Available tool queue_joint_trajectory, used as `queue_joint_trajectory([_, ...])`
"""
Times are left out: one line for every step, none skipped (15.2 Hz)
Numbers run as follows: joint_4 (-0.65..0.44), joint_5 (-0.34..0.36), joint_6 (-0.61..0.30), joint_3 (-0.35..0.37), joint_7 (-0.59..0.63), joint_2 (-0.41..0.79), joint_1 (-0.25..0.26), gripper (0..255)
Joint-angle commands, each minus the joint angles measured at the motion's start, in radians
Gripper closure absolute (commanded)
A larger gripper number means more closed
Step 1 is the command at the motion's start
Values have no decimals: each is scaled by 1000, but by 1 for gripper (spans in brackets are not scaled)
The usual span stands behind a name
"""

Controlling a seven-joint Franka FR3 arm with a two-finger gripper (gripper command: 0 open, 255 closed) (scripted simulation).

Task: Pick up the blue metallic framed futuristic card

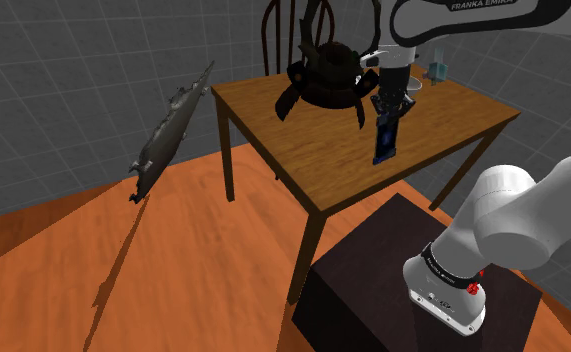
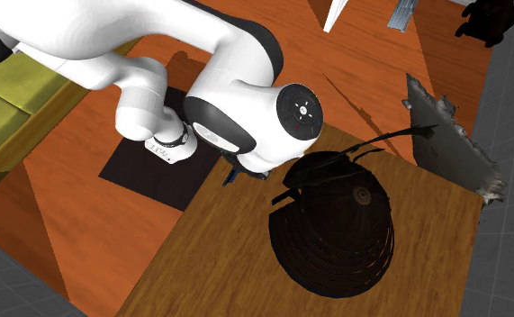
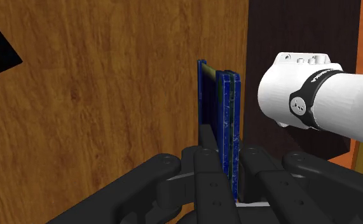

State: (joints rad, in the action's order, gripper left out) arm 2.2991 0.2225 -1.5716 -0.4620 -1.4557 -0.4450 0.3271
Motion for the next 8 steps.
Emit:
queue_joint_trajectory([0, 0, 0, 0, 0, 0, 0, 255])
queue_joint_trajectory([1, 0, 0, 0, 0, 0, 0, 255])
queue_joint_trajectory([1, 0, 0, 0, 0, 0, 0, 255])
queue_joint_trajectory([1, 0, 0, 0, 0, 0, 0, 255])
queue_joint_trajectory([1, 1, 3, 1, 0, -4, -1, 255])
queue_joint_trajectory([-11, 0, 17, 3, 0, -6, -1, 255])
queue_joint_trajectory([-23, -1, 31, 5, -1, -8, 0, 255])
queue_joint_trajectory([-35, -2, 44, 8, -1, -10, 0, 255])
